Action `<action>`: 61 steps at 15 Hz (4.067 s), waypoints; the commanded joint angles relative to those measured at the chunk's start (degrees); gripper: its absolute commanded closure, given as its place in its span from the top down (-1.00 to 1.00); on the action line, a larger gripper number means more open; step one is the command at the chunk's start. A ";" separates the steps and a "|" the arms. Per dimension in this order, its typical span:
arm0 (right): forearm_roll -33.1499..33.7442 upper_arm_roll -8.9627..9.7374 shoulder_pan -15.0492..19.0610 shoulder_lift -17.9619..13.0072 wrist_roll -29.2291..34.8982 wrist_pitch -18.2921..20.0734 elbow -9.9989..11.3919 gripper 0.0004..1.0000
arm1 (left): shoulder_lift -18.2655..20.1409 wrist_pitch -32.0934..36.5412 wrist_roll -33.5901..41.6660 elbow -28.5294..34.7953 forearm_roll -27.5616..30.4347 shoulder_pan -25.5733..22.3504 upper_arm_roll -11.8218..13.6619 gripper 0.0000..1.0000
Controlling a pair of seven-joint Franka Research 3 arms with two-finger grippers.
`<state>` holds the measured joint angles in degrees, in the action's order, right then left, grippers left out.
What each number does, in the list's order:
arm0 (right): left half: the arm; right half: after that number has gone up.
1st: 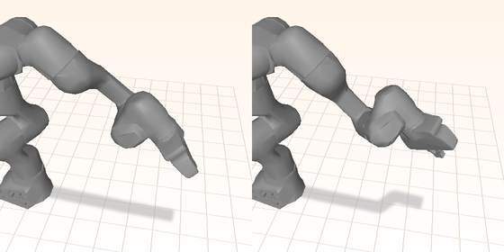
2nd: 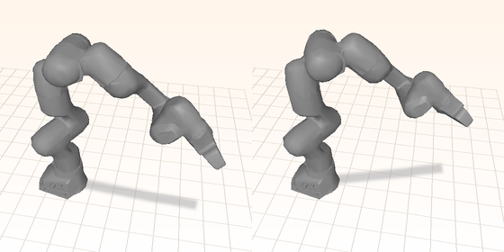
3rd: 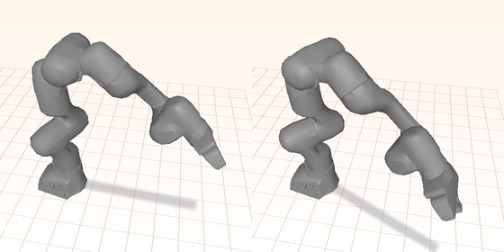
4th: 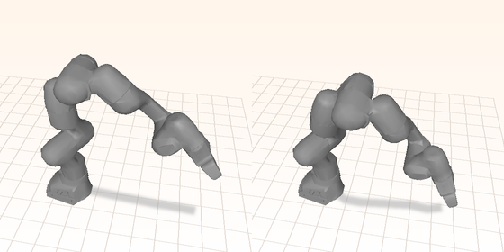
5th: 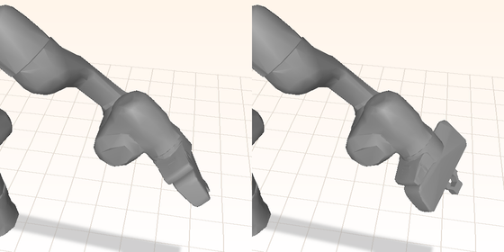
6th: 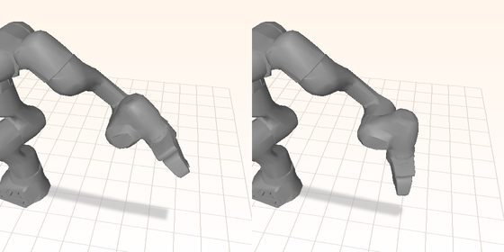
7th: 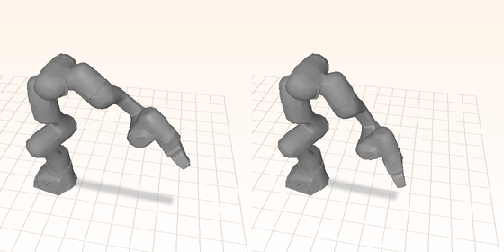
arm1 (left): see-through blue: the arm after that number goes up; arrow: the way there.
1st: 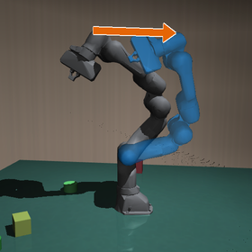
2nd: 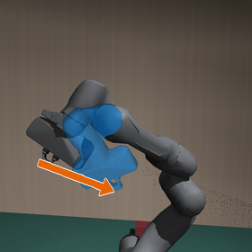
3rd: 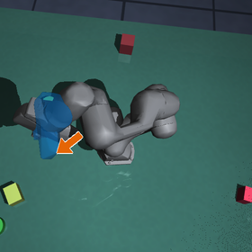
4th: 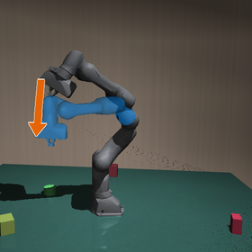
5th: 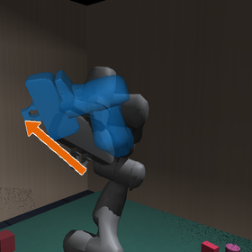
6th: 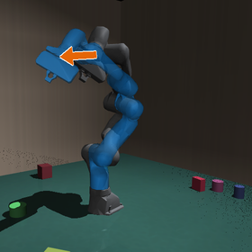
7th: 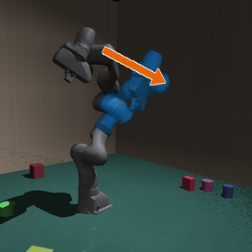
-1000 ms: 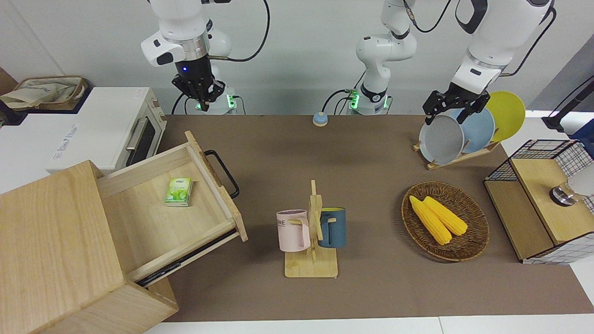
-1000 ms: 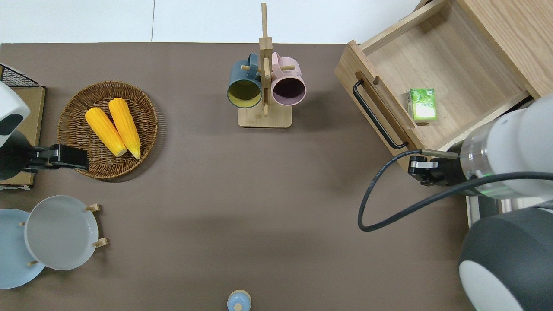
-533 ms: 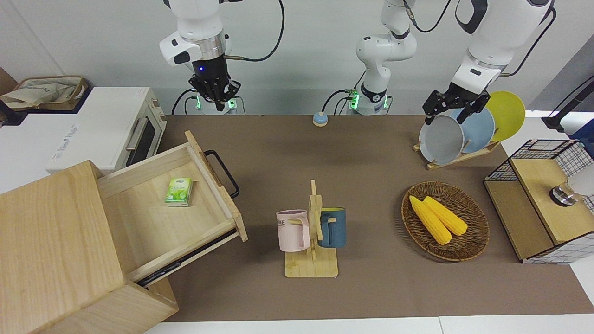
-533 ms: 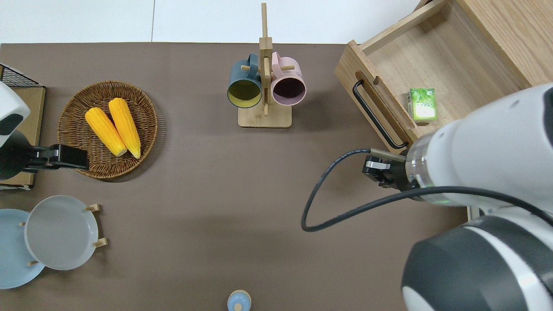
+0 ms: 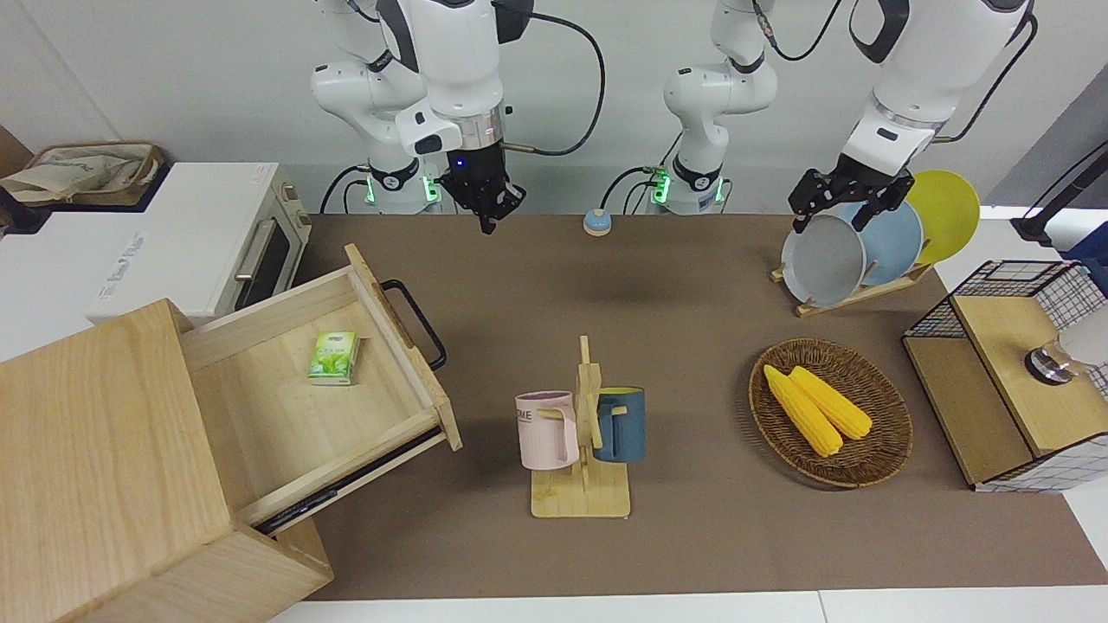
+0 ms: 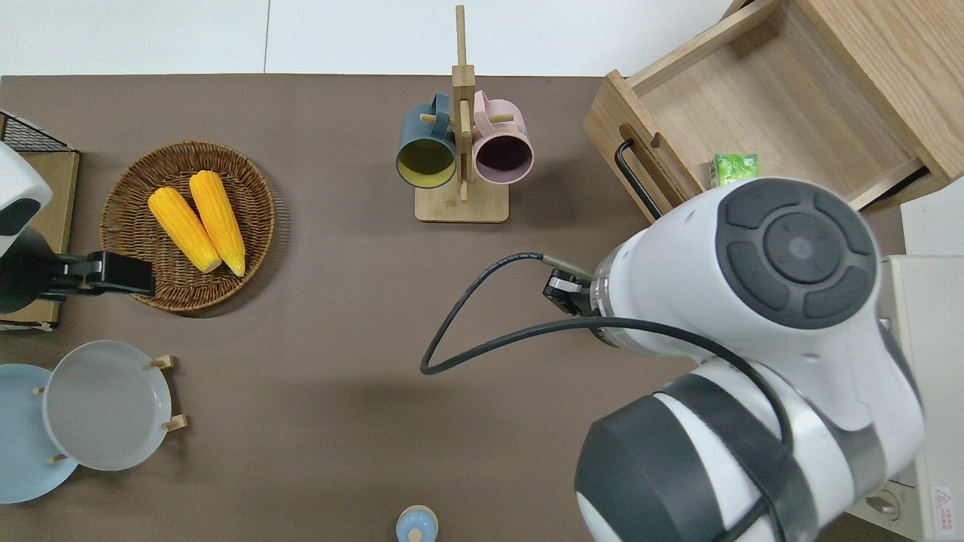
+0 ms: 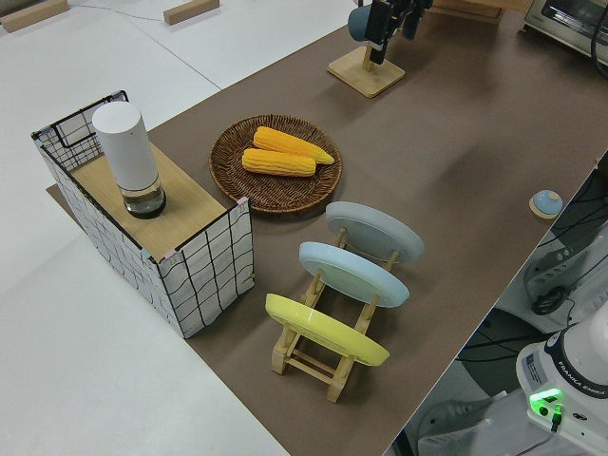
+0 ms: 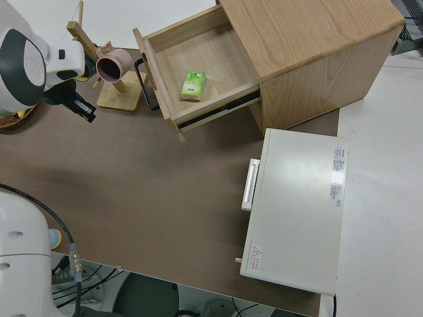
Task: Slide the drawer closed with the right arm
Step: 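Move the right gripper up toward the open wooden drawer's front edge, then push the drawer front with the right gripper, sliding it away from the robot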
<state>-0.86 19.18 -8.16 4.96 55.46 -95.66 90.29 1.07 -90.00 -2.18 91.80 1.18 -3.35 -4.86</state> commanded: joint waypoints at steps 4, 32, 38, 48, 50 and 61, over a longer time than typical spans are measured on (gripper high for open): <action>-1.42 0.68 -0.19 2.41 6.49 -4.27 1.73 -1.00 | 0.51 0.27 0.42 -0.04 -0.74 0.27 0.20 0.99; 8.86 0.06 4.73 10.59 11.16 -5.15 1.55 -1.00 | 0.51 0.27 0.42 -0.04 -0.74 0.27 0.20 1.00; 10.09 -1.69 6.14 10.59 8.43 -5.15 1.11 -1.00 | 0.43 0.27 0.42 -0.04 -0.74 0.27 0.20 1.00; 9.83 -4.32 6.58 10.59 7.99 -5.85 0.41 -1.00 | 0.51 0.27 0.42 -0.04 -0.74 0.36 0.20 1.00; 9.82 -4.77 6.84 10.59 7.12 -5.85 -0.11 -1.00 | 0.43 0.35 0.42 -0.04 -0.74 0.27 0.20 1.00; 8.77 -7.23 8.95 11.38 6.85 -7.26 -2.66 -1.00 | 0.43 0.27 0.42 -0.04 -0.74 0.27 0.12 1.00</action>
<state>8.21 11.63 -0.33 15.37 63.64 -101.82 89.05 1.07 -90.00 -2.18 91.80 1.18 -3.35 -4.86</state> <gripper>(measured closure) 0.991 0.000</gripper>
